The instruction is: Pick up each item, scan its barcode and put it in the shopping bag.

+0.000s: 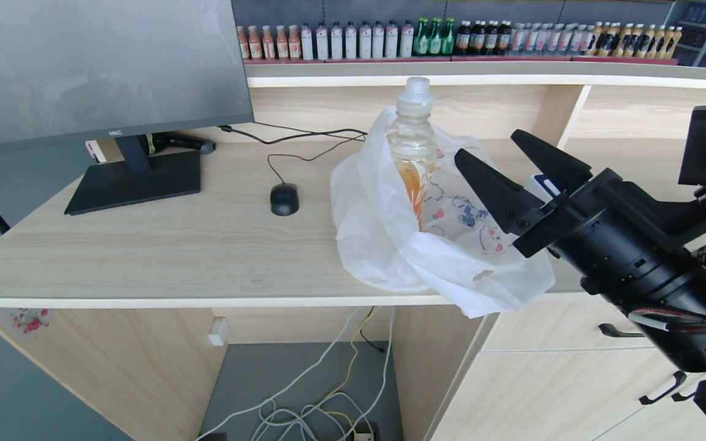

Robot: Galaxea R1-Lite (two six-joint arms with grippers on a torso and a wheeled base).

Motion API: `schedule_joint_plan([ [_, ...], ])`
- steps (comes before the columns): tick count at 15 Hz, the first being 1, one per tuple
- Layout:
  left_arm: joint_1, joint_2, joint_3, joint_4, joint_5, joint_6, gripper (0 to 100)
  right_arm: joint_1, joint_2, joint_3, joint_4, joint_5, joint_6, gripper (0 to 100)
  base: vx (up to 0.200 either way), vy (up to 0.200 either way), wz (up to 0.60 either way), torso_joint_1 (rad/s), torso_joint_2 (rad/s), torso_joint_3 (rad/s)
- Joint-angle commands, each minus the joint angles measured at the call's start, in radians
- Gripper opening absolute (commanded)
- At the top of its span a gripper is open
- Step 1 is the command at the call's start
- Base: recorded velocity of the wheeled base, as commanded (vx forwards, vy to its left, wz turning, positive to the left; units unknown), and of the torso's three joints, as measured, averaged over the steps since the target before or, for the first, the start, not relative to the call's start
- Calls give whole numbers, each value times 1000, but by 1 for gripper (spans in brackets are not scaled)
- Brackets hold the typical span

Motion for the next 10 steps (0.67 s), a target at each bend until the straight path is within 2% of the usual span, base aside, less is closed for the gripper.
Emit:
schedule_joint_plan([
  [1, 0, 0, 0, 0, 0, 2, 100, 0, -8, 2, -2, 1, 0, 100, 0, 0, 0, 0, 0, 0],
  [5, 0, 0, 0, 0, 0, 1, 100, 0, -20, 5, -2, 1, -2, 100, 0, 0, 0, 0, 0, 0],
  [10, 0, 0, 0, 0, 0, -4, 100, 0, -46, 50, -2, 1, -3, 100, 0, -200, 0, 6, 3, 1],
])
